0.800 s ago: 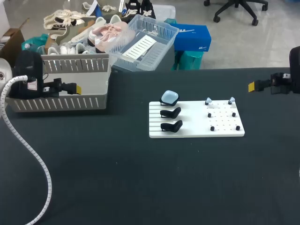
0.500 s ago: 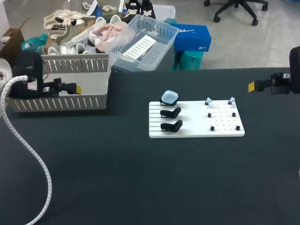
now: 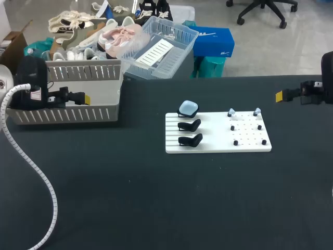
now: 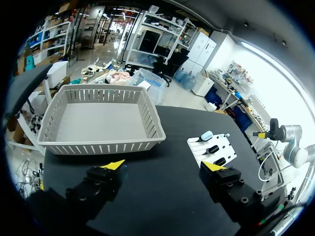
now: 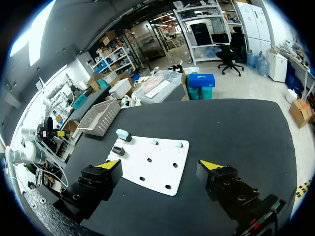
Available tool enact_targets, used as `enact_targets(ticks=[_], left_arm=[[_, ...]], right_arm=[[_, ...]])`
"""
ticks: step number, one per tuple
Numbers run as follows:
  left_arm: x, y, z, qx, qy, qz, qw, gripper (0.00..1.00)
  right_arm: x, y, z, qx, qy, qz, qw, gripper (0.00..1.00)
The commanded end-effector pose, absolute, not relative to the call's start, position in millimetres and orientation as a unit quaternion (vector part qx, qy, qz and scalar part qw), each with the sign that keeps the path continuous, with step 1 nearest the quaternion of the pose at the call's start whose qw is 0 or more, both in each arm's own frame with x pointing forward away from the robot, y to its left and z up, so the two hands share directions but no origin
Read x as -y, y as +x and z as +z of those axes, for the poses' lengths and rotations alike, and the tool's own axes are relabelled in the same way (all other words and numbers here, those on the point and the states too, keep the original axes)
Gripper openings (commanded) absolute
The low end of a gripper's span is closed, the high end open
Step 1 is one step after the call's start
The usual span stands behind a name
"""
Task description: Pick up each earbud case from the left stands, insert the matching earbuds, close the lid, and place the case in the box.
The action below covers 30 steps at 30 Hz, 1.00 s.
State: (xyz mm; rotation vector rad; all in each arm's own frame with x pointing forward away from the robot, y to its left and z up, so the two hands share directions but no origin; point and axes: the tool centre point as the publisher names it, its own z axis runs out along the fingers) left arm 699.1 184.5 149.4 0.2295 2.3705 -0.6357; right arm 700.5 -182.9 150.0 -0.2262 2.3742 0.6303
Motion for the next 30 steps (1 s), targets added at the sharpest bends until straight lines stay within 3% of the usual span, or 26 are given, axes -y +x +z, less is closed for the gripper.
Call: enact_targets(ticks=[1, 30], left_arm=[[-184.5, 699.7, 150.2, -0.908, 0.088, -0.243, 0.330, 1.00], [-178.8, 703.0, 151.5, -0.897, 0.135, -0.253, 0.337, 1.00]], right_arm=[[183.9, 700.6, 149.6, -0.908, -0.088, 0.242, 0.331, 1.00], [183.9, 700.6, 149.6, -0.908, -0.088, 0.242, 0.331, 1.00]])
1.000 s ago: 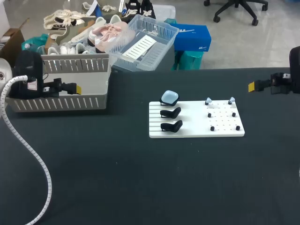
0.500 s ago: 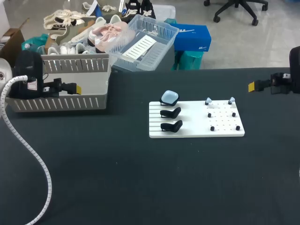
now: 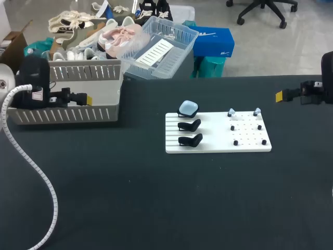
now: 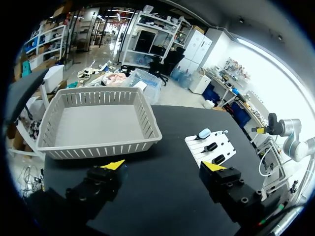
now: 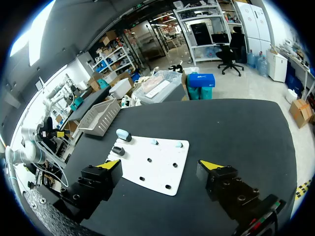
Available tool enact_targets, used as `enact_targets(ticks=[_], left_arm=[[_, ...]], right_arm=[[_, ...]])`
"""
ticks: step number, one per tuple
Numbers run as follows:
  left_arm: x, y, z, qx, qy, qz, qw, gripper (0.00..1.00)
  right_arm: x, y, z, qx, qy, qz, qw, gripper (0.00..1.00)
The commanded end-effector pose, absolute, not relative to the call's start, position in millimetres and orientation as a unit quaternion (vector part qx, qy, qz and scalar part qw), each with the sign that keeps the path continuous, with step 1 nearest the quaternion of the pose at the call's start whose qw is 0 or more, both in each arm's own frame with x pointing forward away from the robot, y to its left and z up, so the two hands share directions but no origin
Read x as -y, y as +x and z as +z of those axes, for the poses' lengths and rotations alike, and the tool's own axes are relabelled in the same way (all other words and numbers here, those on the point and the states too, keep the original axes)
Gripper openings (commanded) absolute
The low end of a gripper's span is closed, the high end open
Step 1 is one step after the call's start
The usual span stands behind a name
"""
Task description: Pick up each earbud case from the left stands, insert the matching earbuds, close the lid, and place the case in the box.
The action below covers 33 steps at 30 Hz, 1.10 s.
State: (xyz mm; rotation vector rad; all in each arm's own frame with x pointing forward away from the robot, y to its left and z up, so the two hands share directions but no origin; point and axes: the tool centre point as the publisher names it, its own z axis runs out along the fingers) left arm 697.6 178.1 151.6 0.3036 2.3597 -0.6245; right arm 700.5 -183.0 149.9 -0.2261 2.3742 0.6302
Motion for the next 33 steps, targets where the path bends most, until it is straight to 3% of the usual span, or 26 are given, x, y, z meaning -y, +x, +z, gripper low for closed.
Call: enact_targets(ticks=[1, 16, 33], left_arm=[[-178, 705, 152, -0.895, 0.143, -0.253, 0.339, 1.00], [-145, 749, 177, -0.798, 0.360, -0.309, 0.372, 1.00], [-76, 778, 160, -0.636, 0.623, -0.329, 0.313, 1.00]], right_arm=[[184, 701, 150, -0.908, -0.088, 0.242, 0.331, 1.00], [184, 701, 150, -0.908, -0.088, 0.242, 0.331, 1.00], [184, 701, 150, -0.908, -0.088, 0.242, 0.331, 1.00]])
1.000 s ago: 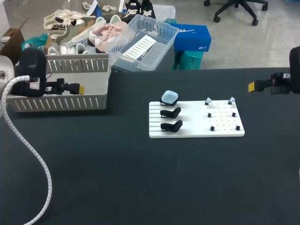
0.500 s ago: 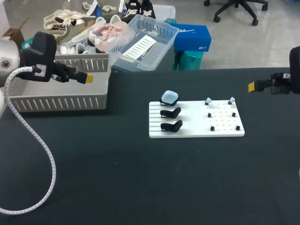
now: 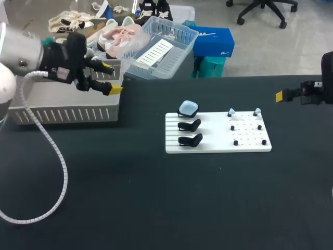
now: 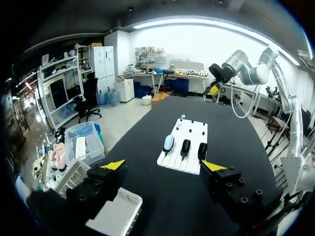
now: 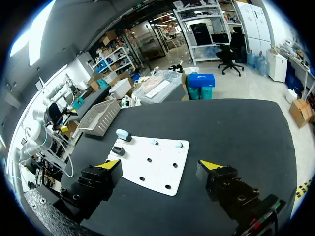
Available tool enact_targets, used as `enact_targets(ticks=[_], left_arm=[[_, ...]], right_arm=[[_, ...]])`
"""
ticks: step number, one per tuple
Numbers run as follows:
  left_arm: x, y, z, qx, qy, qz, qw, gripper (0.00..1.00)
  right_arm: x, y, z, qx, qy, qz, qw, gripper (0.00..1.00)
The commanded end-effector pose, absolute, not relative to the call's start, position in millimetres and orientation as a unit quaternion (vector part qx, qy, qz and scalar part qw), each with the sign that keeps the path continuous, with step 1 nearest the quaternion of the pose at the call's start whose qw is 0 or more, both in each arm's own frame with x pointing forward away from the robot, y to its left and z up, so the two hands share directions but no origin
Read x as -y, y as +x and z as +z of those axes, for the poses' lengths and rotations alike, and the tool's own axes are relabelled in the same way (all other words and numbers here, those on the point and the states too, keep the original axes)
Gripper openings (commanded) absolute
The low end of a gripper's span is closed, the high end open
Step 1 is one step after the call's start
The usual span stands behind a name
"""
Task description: Pick up each earbud case from the left stands, insert the matching earbuds, close the lid, and place the case in the box.
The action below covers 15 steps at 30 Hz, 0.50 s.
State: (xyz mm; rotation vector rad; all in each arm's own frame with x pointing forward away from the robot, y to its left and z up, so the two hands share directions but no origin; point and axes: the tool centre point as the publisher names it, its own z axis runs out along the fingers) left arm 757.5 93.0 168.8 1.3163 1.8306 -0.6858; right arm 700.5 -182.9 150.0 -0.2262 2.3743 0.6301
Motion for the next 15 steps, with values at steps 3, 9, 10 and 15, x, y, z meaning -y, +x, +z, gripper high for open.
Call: enact_targets(ticks=[3, 9, 10, 15], left_arm=[[-65, 779, 154, -0.619, 0.644, -0.334, 0.302, 1.00], [-40, 782, 134, -0.604, 0.662, -0.334, 0.292, 1.00], [-37, 781, 130, -0.601, 0.667, -0.333, 0.288, 1.00], [-24, 785, 108, -0.621, 0.657, -0.336, 0.262, 1.00]], right_arm=[[184, 701, 150, -0.908, -0.088, 0.242, 0.331, 1.00], [184, 701, 150, -0.908, -0.088, 0.242, 0.331, 1.00], [184, 701, 150, -0.908, -0.088, 0.242, 0.331, 1.00], [184, 701, 150, -0.908, -0.088, 0.242, 0.331, 1.00]])
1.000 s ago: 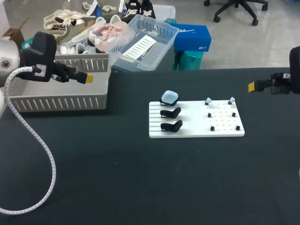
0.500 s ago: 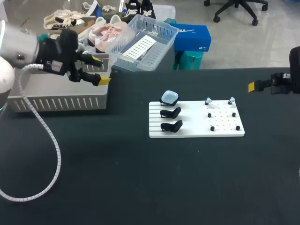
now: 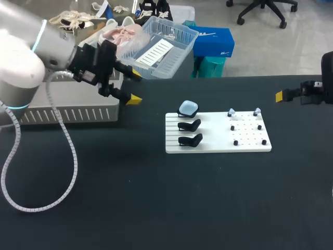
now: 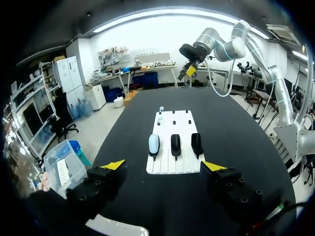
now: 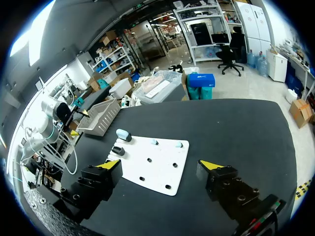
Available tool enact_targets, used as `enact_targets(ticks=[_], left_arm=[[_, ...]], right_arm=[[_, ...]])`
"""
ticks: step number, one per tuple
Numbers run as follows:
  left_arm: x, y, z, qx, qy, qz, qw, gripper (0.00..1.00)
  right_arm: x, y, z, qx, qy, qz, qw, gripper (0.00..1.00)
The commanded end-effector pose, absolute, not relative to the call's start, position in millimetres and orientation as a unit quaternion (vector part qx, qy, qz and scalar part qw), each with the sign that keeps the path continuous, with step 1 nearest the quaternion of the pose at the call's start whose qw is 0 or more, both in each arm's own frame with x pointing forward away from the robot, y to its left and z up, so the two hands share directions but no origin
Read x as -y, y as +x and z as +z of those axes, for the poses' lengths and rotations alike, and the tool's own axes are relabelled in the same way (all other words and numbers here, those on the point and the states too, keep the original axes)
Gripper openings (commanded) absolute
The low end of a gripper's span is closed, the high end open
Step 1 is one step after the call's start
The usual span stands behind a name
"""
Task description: Pick up each earbud case from the left stands, insert the matching earbuds, close the lid, and place the case in the box.
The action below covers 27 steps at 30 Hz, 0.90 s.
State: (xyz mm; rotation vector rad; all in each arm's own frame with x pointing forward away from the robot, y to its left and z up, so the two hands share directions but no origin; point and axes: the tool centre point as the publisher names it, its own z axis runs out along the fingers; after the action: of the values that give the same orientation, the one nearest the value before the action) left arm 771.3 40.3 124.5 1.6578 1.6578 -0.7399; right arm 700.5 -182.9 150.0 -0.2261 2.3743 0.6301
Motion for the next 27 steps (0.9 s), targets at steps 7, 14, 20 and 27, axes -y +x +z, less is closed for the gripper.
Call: enact_targets(ticks=[7, 14, 20, 27], left_arm=[[-11, 794, 85, -0.645, 0.635, -0.339, 0.256, 1.00], [-1, 795, 73, -0.652, 0.625, -0.334, 0.270, 1.00], [11, 797, 63, -0.657, 0.611, -0.333, 0.291, 1.00], [26, 791, 61, -0.651, 0.603, -0.340, 0.312, 1.00]], right_arm=[[184, 701, 150, -0.908, -0.088, 0.242, 0.331, 1.00], [184, 701, 150, -0.908, -0.088, 0.242, 0.331, 1.00], [184, 701, 150, -0.908, -0.088, 0.242, 0.331, 1.00], [184, 701, 150, -0.908, -0.088, 0.242, 0.331, 1.00]])
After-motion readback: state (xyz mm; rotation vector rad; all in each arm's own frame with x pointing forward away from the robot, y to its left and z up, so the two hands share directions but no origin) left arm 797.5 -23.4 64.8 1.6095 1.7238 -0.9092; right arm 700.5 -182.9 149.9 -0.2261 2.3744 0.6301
